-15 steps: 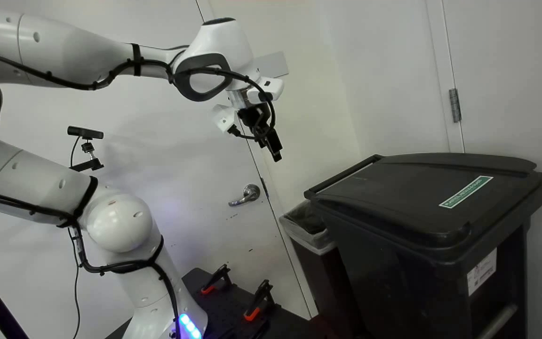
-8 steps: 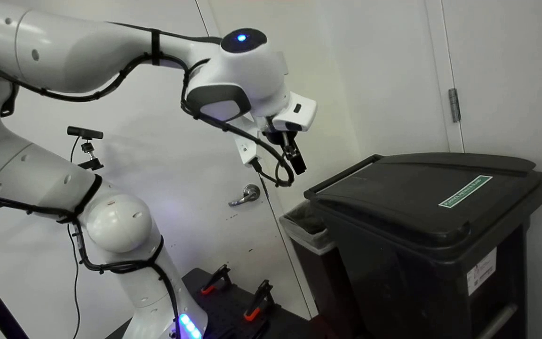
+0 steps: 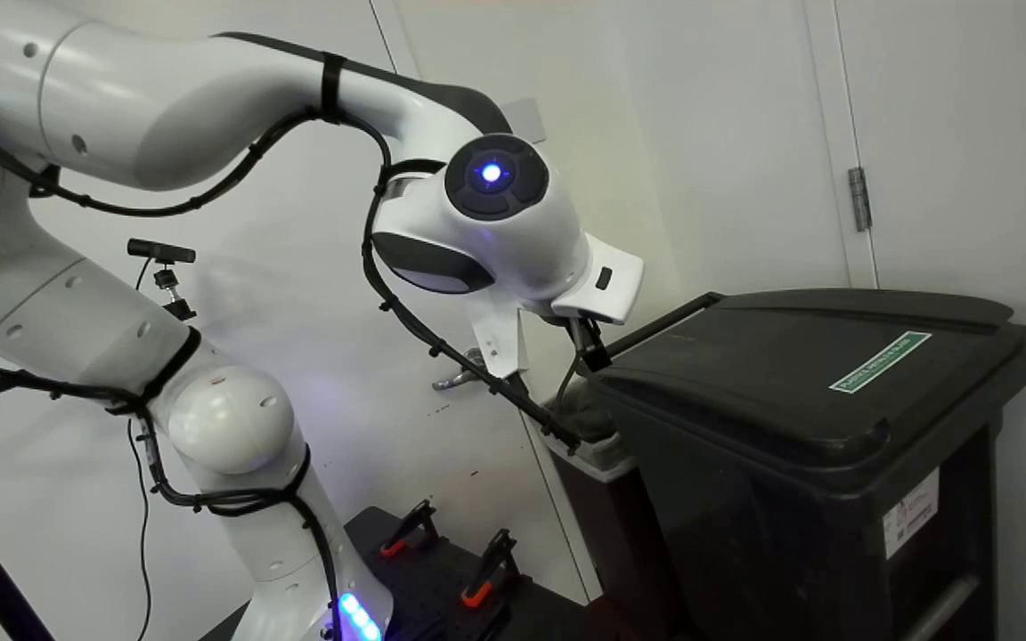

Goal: Open the lid of the trash bin

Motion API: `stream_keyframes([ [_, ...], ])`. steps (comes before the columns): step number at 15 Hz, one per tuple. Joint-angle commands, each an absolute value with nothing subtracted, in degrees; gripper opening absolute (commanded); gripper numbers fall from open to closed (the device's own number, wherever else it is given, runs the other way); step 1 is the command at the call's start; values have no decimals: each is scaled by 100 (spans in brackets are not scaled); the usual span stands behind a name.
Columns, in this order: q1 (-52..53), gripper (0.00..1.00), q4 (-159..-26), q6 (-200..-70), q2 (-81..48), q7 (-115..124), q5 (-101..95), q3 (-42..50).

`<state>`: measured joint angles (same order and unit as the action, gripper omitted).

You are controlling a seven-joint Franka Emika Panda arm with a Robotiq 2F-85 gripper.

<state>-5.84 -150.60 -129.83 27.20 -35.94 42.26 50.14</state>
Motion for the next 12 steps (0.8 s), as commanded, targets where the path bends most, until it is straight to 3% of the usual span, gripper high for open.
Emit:
stream_keyframes([
  [1,-771,100,-15044,-12890,2619,-3674,4350,4821],
  [5,-752,100,-15070,-13492,2694,-4019,4820,4839],
  [12,-394,100,-15330,-14434,2652,-5948,7490,5577],
])
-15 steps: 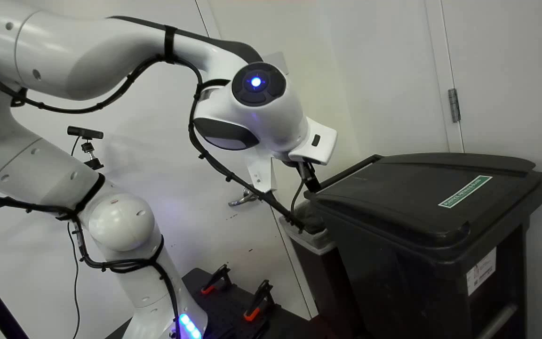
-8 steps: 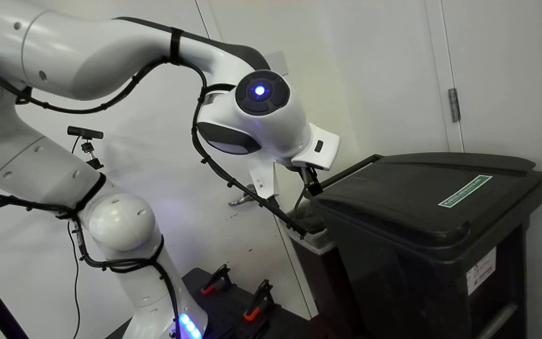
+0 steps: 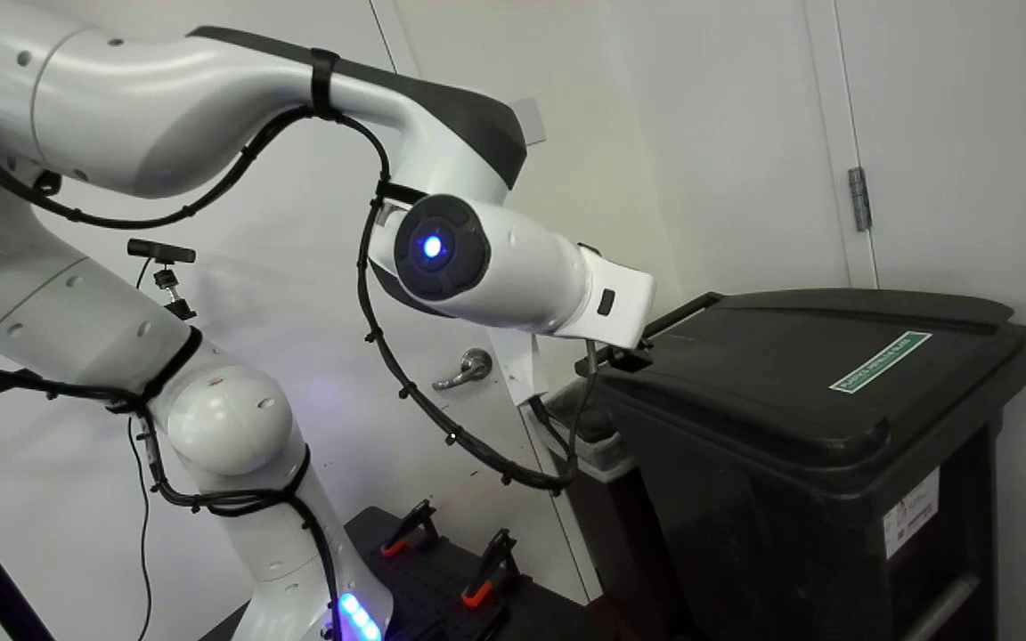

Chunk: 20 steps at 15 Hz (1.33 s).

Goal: Open the lid of the trash bin

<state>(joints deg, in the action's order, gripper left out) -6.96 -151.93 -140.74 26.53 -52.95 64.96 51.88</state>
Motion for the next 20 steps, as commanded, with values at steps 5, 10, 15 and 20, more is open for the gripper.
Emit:
stream_keyframes([
  [5,-721,100,-15419,-13787,1836,-6794,9862,5655],
  [10,-1620,100,-15510,-13400,1647,-6746,9816,4833],
  [15,-2012,100,-15499,-13079,1616,-7103,10833,4552],
  [20,-2444,100,-15464,-12005,781,-7238,11871,4406],
])
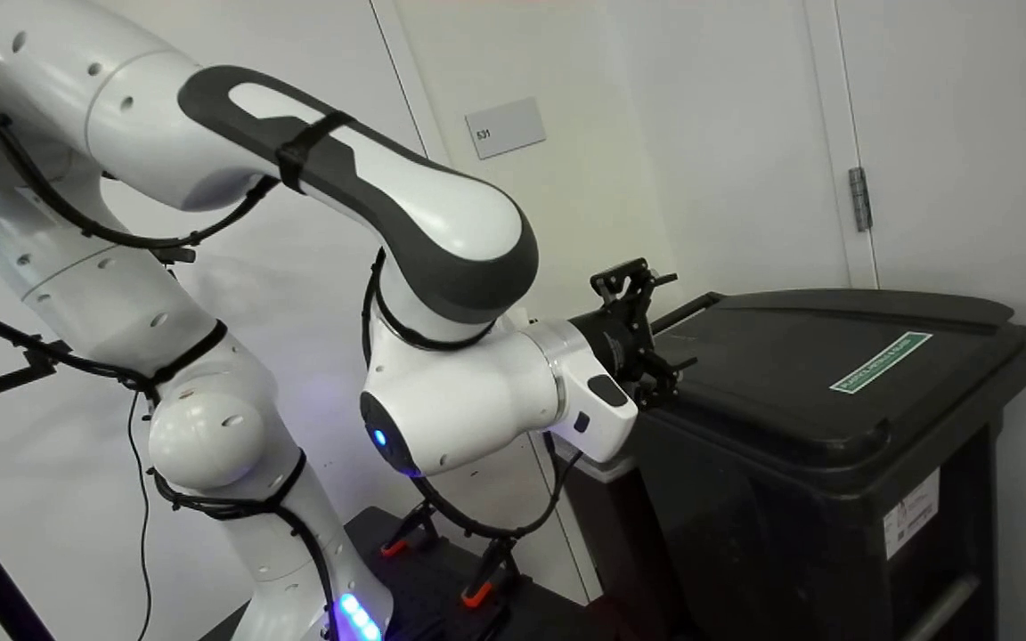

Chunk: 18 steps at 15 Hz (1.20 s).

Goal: Open the lid of the trash bin

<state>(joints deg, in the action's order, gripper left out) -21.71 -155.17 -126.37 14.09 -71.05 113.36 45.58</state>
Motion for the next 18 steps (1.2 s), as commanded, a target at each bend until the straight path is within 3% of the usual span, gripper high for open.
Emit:
stream_keyframes([
  [1,-2475,100,-15448,-11824,578,-7252,12055,4399],
  [10,-2635,100,-14958,-10250,-1460,-6724,12584,4441],
  [18,-2909,100,-14326,-9648,-2745,-6511,12946,4295],
])
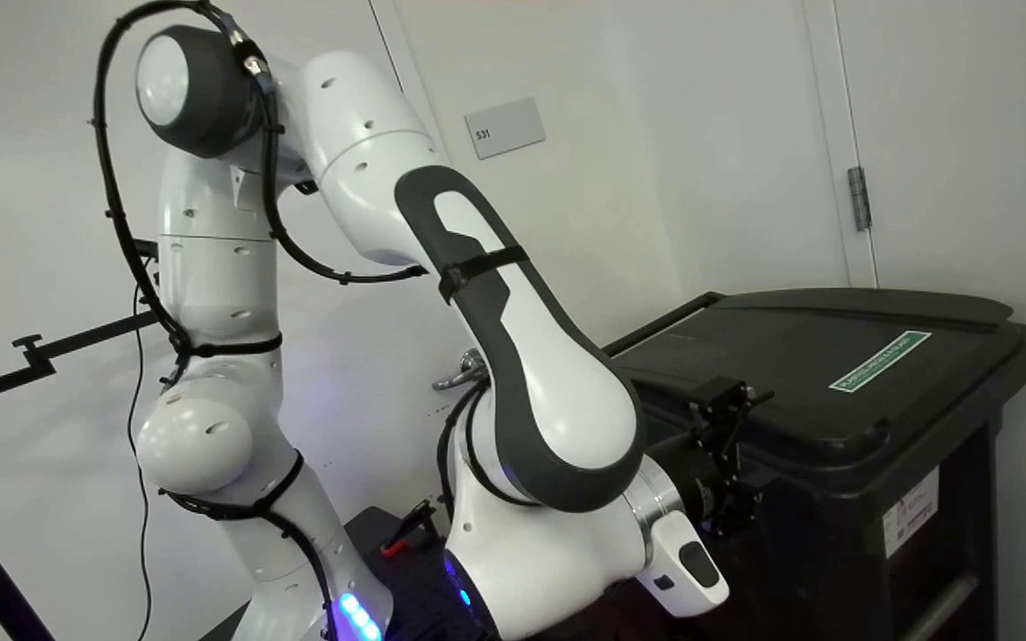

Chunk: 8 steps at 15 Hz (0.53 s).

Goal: Open the lid of the trash bin

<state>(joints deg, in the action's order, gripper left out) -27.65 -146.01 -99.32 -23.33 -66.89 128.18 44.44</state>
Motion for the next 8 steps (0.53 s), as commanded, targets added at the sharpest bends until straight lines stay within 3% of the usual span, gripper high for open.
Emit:
stream_keyframes([
  [1,-2929,100,-14277,-9606,-2820,-6519,12948,4251],
  [8,-2780,100,-14250,-9759,-2802,-6285,13372,3754],
])
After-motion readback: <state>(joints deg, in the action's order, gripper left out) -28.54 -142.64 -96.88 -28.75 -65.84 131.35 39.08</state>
